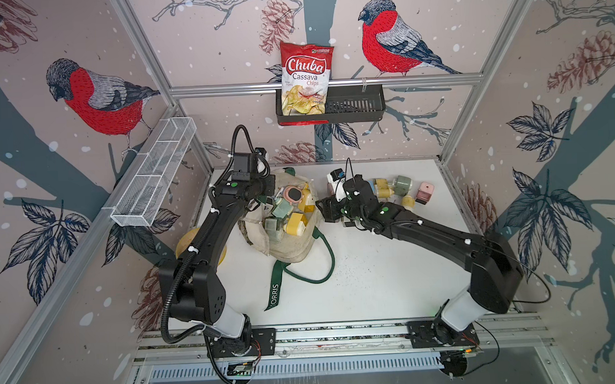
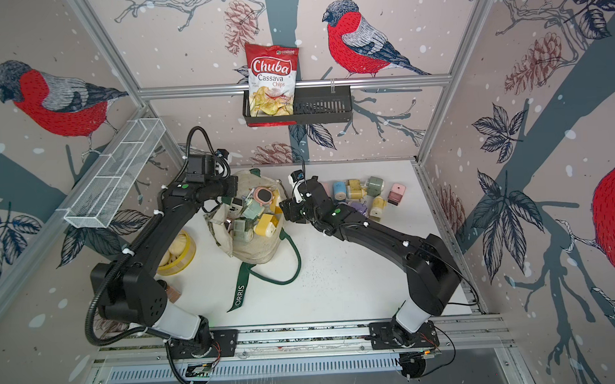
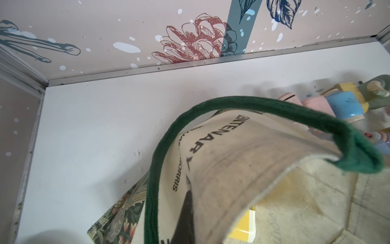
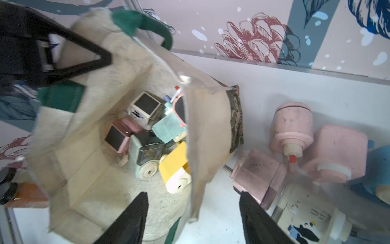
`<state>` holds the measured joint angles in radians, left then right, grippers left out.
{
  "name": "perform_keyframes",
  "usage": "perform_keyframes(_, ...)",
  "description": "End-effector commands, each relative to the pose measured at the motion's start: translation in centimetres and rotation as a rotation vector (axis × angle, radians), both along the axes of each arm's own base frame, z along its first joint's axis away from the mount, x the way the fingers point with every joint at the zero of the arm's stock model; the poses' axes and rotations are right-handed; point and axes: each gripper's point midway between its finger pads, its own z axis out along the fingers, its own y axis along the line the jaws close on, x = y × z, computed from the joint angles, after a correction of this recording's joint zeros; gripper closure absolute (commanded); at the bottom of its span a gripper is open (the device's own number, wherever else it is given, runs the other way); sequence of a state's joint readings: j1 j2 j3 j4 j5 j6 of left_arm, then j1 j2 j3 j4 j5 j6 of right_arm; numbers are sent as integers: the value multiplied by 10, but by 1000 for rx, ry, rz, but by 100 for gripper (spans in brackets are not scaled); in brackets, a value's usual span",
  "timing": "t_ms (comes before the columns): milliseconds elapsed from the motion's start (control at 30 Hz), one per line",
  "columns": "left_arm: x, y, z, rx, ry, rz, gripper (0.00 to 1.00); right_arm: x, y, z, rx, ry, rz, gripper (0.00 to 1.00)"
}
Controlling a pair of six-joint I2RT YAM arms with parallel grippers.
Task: Take out the pencil sharpeners from the tote bags
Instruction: Adjust the canvas bag at the center of the board, then pick up the pencil sharpener from the canvas bag.
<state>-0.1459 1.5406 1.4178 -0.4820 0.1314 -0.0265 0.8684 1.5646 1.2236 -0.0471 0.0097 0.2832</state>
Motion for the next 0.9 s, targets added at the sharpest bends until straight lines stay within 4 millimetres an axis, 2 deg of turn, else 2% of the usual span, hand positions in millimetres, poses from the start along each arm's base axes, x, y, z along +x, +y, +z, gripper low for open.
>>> perform_keyframes(0,3,-4,16,-65,-61,-26,100,-23,16,12,46,-30,64,31)
perform_keyframes(67,3,2,17,-72,-63,-2,100,-38,35,11,78,-12,119,31)
perform_keyframes(167,2,5,18,-89,-72,5,100,-45,61,-3,83,46,150,31)
perform_keyframes(333,2,9,18,-98,-70,22,100,-42,108,-44,23,150,159,33)
perform_keyframes(500,4,10,15,-108,-63,26,100,-35,148,-79,-8,199,183,28)
perform_keyframes(700,3,10,18,-130,-67,21,100,-17,163,-122,-37,283,144,24)
perform_keyframes(867,3,10,19,-139,-69,20,100,-4,160,-141,-24,325,111,21)
